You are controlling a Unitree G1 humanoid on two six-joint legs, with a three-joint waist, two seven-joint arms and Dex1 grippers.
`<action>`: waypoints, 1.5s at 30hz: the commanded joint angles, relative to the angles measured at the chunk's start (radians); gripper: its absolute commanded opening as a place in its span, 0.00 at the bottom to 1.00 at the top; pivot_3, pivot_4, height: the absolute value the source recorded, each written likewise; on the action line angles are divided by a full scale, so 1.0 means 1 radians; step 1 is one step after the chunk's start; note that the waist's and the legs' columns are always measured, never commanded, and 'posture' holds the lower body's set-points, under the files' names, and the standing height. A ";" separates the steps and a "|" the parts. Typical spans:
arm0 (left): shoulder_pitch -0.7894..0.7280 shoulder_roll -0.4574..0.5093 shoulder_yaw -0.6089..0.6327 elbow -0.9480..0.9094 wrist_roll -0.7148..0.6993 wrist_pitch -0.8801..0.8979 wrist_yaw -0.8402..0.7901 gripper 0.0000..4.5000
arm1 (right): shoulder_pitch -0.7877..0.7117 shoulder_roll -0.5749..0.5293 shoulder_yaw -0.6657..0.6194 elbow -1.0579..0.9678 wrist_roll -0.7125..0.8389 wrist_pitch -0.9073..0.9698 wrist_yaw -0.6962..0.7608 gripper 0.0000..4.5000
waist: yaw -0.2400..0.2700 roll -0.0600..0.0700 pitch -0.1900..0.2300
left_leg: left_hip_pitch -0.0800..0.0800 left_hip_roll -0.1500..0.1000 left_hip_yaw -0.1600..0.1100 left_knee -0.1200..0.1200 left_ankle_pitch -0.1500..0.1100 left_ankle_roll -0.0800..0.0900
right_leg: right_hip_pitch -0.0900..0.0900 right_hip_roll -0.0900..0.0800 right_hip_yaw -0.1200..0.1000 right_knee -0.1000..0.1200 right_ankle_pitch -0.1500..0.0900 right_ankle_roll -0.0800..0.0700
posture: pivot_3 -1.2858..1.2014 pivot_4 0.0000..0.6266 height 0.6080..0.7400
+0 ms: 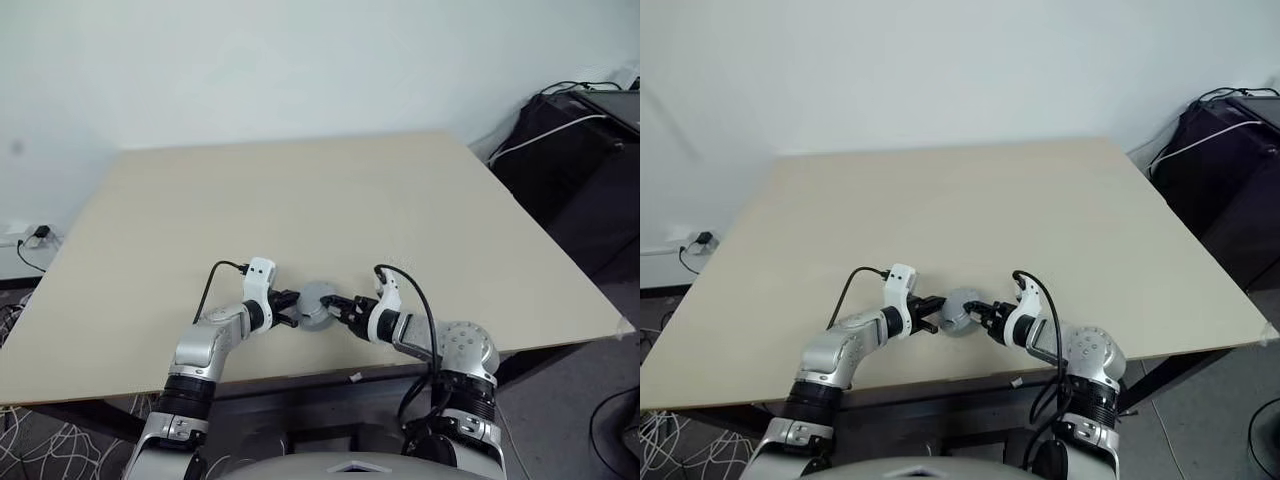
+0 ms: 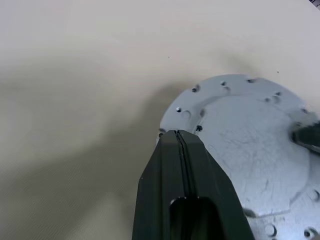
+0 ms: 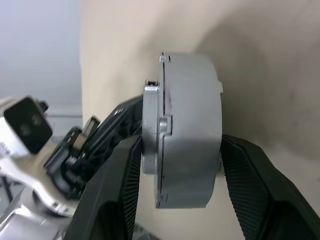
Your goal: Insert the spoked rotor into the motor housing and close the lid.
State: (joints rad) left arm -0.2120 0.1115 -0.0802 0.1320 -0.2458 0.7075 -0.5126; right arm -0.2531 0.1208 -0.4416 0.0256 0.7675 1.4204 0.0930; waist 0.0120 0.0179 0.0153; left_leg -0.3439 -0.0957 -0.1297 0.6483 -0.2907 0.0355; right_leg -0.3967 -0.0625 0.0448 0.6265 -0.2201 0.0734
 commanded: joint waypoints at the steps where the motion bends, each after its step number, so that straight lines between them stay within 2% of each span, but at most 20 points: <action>1: 0.005 -0.030 -0.053 0.014 -0.011 0.013 -0.017 0.00 | 0.028 0.130 0.068 -0.037 0.074 0.037 0.038 0.47 | -0.001 0.000 0.000 | 0.000 0.000 0.000 0.000 0.000 0.000 | 0.000 0.000 0.000 0.000 0.000 0.000 | 0.52 0.00 1.00; 20: 0.037 -0.036 -0.028 -0.033 -0.034 -0.003 -0.020 0.00 | 0.046 0.142 0.057 -0.040 0.061 0.037 0.017 0.47 | -0.012 0.000 0.000 | 0.000 0.000 0.000 0.000 0.000 0.000 | -0.001 0.000 0.000 0.000 0.000 0.000 | 0.52 0.00 1.00; 35: 0.170 -0.040 0.095 -0.219 -0.229 0.003 -0.063 0.00 | 0.052 0.107 0.025 -0.026 0.072 -0.001 0.001 0.47 | -0.025 0.000 0.001 | -0.007 0.000 0.002 -0.001 0.000 0.000 | -0.009 0.000 0.002 0.000 0.000 0.000 | 0.52 0.00 1.00; 40: 0.236 -0.094 0.172 -0.283 -0.374 -0.008 -0.070 0.00 | 0.056 0.117 0.004 -0.031 0.086 -0.025 -0.015 0.47 | -0.025 0.001 0.001 | -0.007 0.002 0.003 -0.001 0.000 0.000 | -0.010 0.000 0.002 0.001 0.000 -0.001 | 0.52 0.00 1.00; 45: 0.377 -0.182 0.253 -0.369 -0.605 0.083 -0.029 0.00 | 0.022 0.141 -0.072 -0.043 0.169 -0.112 -0.051 0.47 | -0.024 0.000 0.001 | -0.009 0.001 0.004 0.000 -0.001 0.002 | -0.011 -0.001 0.002 0.000 0.000 -0.001 | 0.52 0.00 1.00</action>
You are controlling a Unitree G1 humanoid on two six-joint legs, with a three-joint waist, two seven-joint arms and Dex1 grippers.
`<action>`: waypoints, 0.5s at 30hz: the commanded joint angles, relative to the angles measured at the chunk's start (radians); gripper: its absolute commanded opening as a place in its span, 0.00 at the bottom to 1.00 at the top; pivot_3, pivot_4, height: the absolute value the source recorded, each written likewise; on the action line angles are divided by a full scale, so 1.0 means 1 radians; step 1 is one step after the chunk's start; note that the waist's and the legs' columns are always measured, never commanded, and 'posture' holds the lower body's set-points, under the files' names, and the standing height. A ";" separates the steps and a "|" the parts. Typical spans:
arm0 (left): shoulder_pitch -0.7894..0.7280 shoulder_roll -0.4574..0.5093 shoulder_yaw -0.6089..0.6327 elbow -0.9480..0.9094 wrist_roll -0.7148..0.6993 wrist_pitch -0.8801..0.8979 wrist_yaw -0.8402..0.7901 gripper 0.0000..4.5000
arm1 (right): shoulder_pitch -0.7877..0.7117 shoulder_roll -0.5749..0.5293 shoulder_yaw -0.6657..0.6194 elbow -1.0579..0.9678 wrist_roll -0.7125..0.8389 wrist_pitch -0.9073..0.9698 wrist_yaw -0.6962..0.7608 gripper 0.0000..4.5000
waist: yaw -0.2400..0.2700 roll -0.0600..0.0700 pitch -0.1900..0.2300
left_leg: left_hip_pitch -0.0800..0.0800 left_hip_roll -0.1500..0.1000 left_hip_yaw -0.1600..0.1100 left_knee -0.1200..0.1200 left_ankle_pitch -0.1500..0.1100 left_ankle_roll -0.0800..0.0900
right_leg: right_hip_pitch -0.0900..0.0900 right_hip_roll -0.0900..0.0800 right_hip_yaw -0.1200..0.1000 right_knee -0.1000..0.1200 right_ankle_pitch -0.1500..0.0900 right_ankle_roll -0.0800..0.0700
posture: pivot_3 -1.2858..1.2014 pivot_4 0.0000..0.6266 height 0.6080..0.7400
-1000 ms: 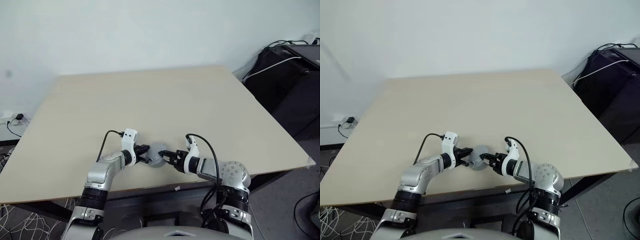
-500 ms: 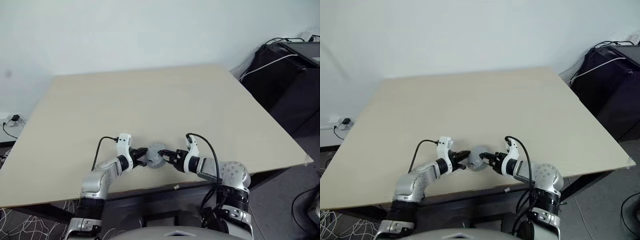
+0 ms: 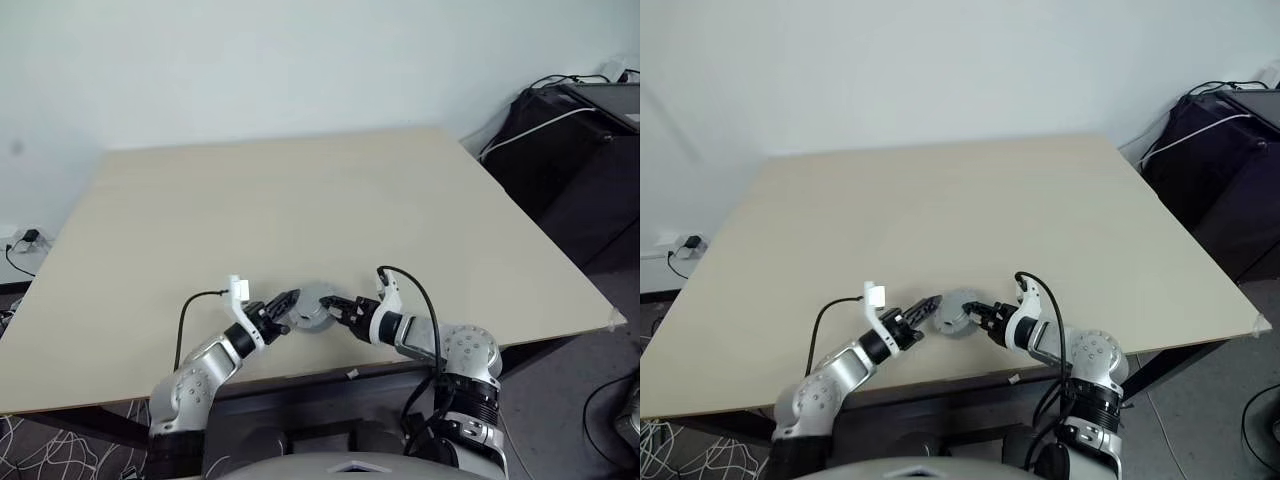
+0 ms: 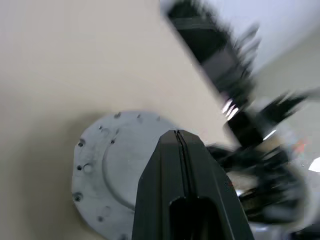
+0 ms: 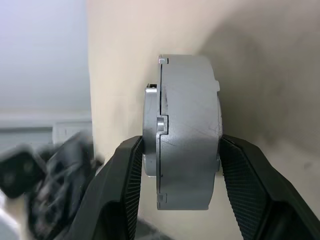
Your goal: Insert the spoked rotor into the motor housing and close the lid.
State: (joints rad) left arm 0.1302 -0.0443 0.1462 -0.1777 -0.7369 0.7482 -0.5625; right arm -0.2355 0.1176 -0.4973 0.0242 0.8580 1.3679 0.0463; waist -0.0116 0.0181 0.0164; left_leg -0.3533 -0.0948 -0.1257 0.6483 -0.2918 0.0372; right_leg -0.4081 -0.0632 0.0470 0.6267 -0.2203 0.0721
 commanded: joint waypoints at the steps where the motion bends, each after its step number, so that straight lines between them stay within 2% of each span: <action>1: 0.060 -0.037 0.034 -0.076 -0.153 0.058 0.027 0.00 | -0.002 0.142 -0.019 -0.041 0.087 -0.068 -0.013 0.47 | 0.000 -0.001 0.001 | 0.000 0.000 0.000 0.000 0.000 0.000 | 0.000 0.000 0.000 0.000 0.000 0.000 | 0.52 0.00 1.00; 6: 0.141 -0.091 0.070 -0.110 -0.380 0.097 0.085 0.00 | -0.037 0.134 -0.018 -0.034 0.137 -0.123 -0.050 0.47 | -0.006 -0.001 0.004 | -0.003 0.001 0.000 0.000 0.001 -0.001 | -0.002 0.001 0.000 0.001 0.000 0.000 | 0.52 0.00 1.00; 7: 0.151 -0.102 0.076 -0.106 -0.415 0.091 0.108 0.04 | -0.045 0.135 -0.017 -0.035 0.149 -0.132 -0.057 0.47 | -0.006 0.000 0.004 | -0.003 0.001 0.000 0.001 0.001 -0.001 | -0.002 0.001 0.000 0.001 0.000 0.000 | 0.52 0.00 1.00; 9: 0.164 -0.121 0.092 -0.083 -0.479 0.066 0.144 0.13 | -0.060 0.140 -0.007 -0.042 0.176 -0.149 -0.072 0.47 | -0.005 -0.001 0.004 | -0.003 0.001 0.000 0.001 0.001 -0.001 | -0.002 0.001 0.000 0.001 0.000 0.000 | 0.52 0.00 1.00; 15: 0.168 -0.122 0.080 -0.049 -0.588 0.005 0.224 0.58 | -0.064 0.141 0.040 -0.053 0.261 -0.183 -0.119 0.47 | -0.001 -0.001 0.005 | -0.003 0.001 0.000 0.002 0.001 -0.001 | -0.003 0.001 0.000 0.001 0.000 -0.001 | 0.52 0.00 1.00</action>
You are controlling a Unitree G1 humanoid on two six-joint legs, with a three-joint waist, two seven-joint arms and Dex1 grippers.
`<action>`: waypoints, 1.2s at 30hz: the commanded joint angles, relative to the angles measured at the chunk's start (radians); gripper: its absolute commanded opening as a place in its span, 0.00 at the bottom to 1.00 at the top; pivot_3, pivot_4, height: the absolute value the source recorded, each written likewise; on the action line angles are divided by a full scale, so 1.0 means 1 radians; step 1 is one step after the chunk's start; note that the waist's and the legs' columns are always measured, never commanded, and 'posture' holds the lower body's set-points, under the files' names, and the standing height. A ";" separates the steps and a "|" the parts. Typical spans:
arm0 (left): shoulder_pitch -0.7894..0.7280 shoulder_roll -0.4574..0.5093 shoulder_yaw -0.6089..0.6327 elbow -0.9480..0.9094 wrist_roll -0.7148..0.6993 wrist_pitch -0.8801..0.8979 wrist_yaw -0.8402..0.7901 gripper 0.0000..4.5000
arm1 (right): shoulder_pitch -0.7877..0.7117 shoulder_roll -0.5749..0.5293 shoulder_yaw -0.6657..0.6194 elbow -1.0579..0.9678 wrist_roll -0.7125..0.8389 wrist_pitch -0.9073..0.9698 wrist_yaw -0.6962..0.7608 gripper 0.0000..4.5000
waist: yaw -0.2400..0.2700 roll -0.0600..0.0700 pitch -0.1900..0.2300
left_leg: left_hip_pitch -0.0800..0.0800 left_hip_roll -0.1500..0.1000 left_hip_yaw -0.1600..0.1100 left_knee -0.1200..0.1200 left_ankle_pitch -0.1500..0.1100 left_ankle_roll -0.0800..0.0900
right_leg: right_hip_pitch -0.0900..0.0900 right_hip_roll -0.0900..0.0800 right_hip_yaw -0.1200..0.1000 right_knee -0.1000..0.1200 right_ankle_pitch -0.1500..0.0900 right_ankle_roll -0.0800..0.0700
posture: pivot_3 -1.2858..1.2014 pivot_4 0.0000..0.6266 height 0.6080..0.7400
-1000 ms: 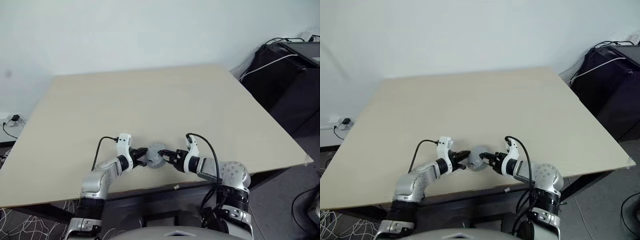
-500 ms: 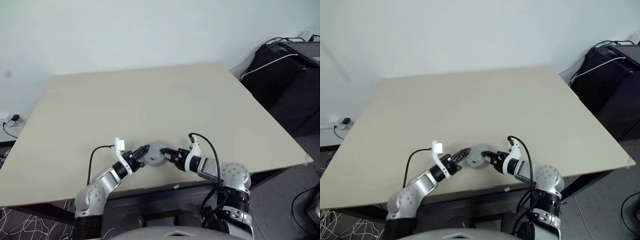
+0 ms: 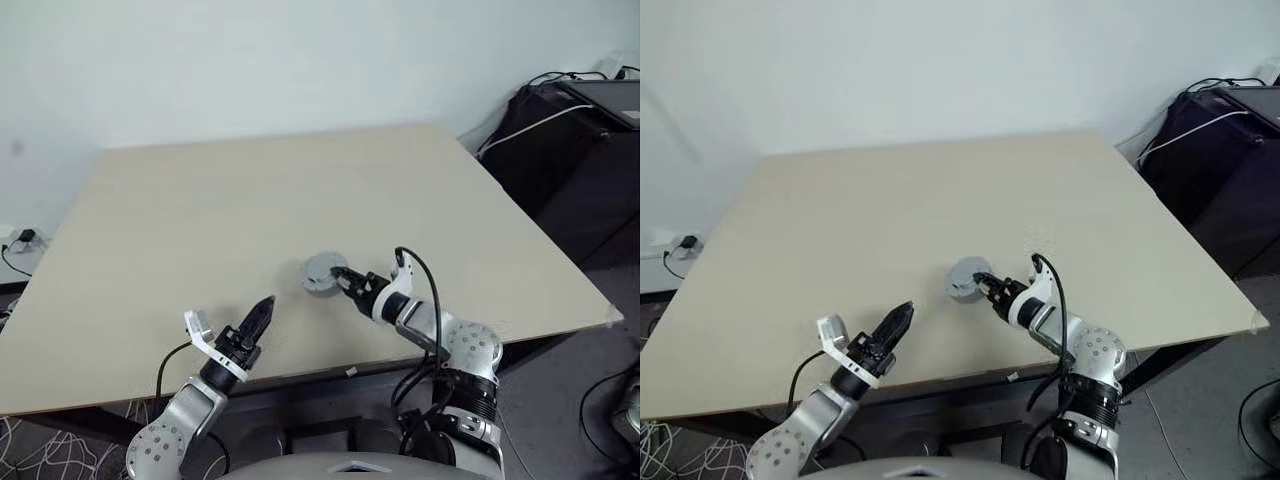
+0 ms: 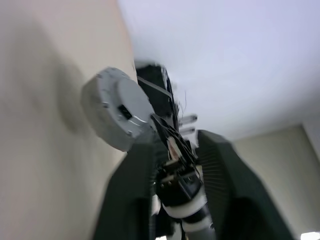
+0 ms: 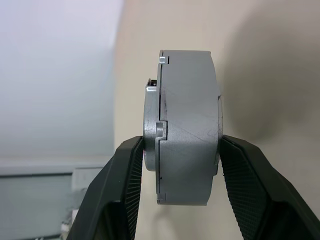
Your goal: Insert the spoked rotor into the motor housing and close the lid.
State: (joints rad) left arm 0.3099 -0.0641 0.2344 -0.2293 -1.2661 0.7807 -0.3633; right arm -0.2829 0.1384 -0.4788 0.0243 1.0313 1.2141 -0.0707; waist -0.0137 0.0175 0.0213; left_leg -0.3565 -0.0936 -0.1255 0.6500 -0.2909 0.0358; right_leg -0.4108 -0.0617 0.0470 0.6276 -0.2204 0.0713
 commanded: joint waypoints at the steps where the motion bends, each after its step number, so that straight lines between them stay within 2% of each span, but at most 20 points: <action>1: -0.015 -0.100 -0.010 0.015 -0.074 -0.035 0.033 0.64 | -0.016 0.124 0.030 -0.056 0.104 -0.033 -0.010 0.47 | 0.001 0.000 0.000 | 0.000 0.000 0.000 0.000 0.000 0.000 | 0.000 0.000 0.000 0.000 0.000 0.000 | 0.52 0.00 1.00; 6: -0.038 -0.080 -0.032 0.057 -0.119 -0.053 0.062 1.00 | -0.013 0.131 0.077 -0.071 0.165 -0.045 -0.047 0.47 | 0.001 0.000 0.000 | 0.000 0.000 0.000 0.000 0.000 0.000 | 0.000 0.000 0.000 0.000 0.000 -0.001 | 0.52 0.00 1.00; 13: -0.053 -0.083 -0.051 0.094 -0.195 -0.075 0.076 1.00 | 0.003 0.123 0.120 -0.082 0.222 -0.044 -0.083 0.47 | 0.000 0.000 0.000 | 0.000 0.000 0.000 0.000 0.000 0.000 | 0.000 0.000 0.000 0.000 0.000 -0.002 | 0.52 0.00 1.00; 36: -0.053 -0.068 -0.107 0.079 -0.222 -0.149 0.028 1.00 | 0.098 0.101 0.229 -0.059 0.389 0.098 -0.192 0.47 | 0.001 0.000 0.000 | 0.000 0.000 0.002 0.000 0.001 -0.001 | 0.001 0.001 0.001 0.000 0.000 -0.003 | 0.52 0.00 1.00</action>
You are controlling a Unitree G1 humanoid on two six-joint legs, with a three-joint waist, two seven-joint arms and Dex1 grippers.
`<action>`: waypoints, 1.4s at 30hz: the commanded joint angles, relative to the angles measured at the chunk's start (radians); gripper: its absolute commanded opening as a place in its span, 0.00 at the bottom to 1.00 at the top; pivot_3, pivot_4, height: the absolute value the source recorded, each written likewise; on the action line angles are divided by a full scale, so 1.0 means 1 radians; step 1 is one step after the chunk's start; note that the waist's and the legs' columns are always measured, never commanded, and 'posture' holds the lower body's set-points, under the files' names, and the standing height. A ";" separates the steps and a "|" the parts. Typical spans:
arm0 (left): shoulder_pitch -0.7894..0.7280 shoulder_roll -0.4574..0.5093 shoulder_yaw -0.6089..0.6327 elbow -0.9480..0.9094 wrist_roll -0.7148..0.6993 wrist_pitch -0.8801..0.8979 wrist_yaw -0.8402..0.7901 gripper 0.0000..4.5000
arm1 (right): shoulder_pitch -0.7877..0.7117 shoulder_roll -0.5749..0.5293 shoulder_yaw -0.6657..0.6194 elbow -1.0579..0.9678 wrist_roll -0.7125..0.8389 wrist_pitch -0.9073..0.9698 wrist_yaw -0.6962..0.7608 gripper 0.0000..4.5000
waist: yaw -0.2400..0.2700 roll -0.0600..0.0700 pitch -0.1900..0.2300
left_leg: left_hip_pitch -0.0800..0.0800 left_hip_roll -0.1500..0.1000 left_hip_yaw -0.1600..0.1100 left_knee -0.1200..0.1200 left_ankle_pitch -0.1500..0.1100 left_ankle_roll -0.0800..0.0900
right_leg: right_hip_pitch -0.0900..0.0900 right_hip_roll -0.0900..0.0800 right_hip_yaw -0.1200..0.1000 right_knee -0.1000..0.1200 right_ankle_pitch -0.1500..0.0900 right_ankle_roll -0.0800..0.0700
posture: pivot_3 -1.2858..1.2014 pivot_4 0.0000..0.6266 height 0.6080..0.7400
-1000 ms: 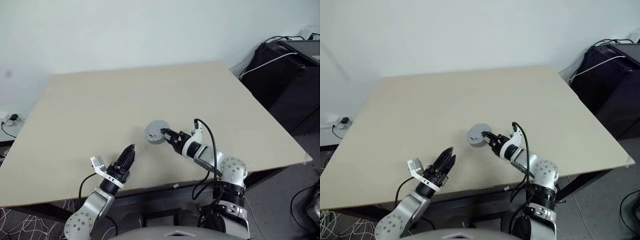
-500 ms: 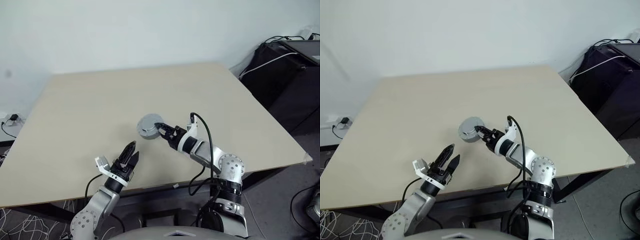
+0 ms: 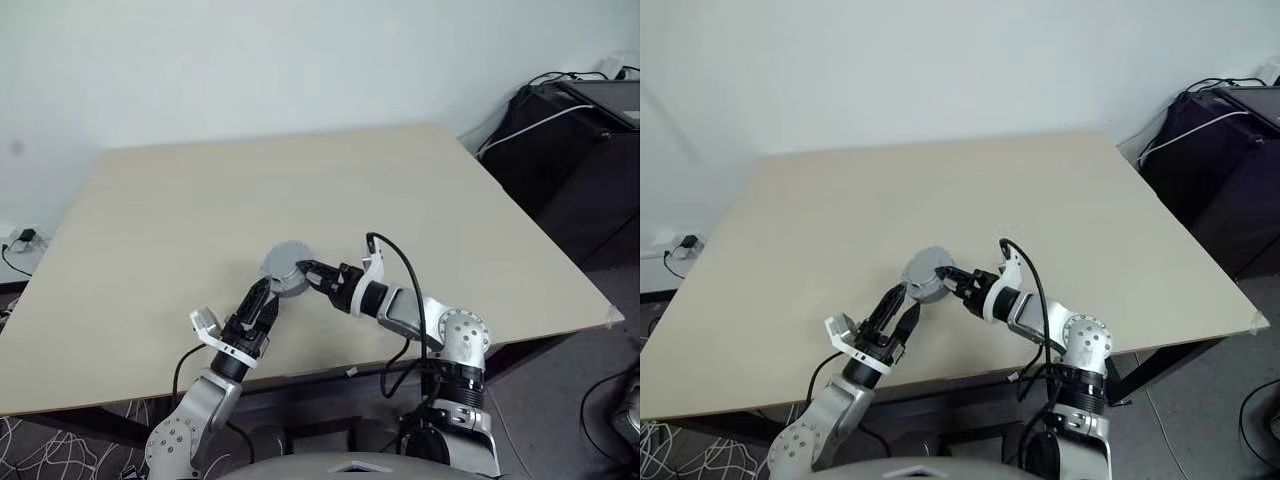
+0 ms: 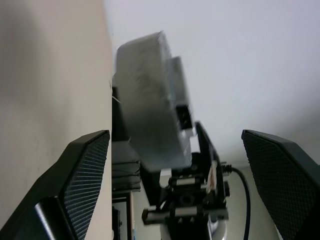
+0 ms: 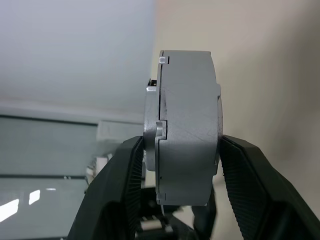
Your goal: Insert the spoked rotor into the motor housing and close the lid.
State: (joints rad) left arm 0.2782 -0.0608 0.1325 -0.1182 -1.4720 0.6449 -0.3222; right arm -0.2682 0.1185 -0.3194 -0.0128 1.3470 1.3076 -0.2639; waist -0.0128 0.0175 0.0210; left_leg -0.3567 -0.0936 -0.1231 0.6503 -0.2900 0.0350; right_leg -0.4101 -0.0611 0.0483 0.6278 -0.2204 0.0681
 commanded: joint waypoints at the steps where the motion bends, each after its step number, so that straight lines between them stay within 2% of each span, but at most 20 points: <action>1: -0.022 -0.073 -0.006 -0.032 -0.017 -0.014 -0.013 1.00 | 0.091 0.115 0.081 -0.020 0.087 0.002 -0.006 0.47 | 0.000 0.000 0.000 | 0.000 0.000 0.000 0.000 0.000 0.000 | 0.000 0.000 0.000 0.000 0.000 0.000 | 0.52 0.00 1.00; 14: -0.031 -0.068 -0.022 -0.029 -0.019 -0.016 -0.001 1.00 | 0.134 0.037 0.188 -0.053 0.234 -0.117 -0.011 0.47 | 0.000 0.000 0.000 | -0.001 0.000 0.001 0.003 -0.001 0.002 | 0.001 0.001 0.001 0.000 0.000 0.000 | 0.52 0.00 1.00; 42: -0.023 -0.055 -0.035 -0.021 -0.066 0.001 0.037 1.00 | 0.142 -0.038 0.276 -0.082 0.288 -0.219 0.057 0.47 | 0.001 -0.001 0.000 | -0.001 0.000 0.001 0.008 -0.001 0.003 | 0.001 0.001 0.001 0.000 0.003 0.004 | 0.52 0.00 1.00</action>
State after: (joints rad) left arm 0.2712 -0.0601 0.0918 -0.1081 -1.5262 0.6487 -0.2666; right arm -0.1043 0.0689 -0.0454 -0.0362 1.5819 1.1091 -0.2415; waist -0.0114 0.0168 0.0210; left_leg -0.3572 -0.0934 -0.1219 0.6580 -0.2913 0.0382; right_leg -0.4090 -0.0600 0.0490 0.6278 -0.2178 0.0719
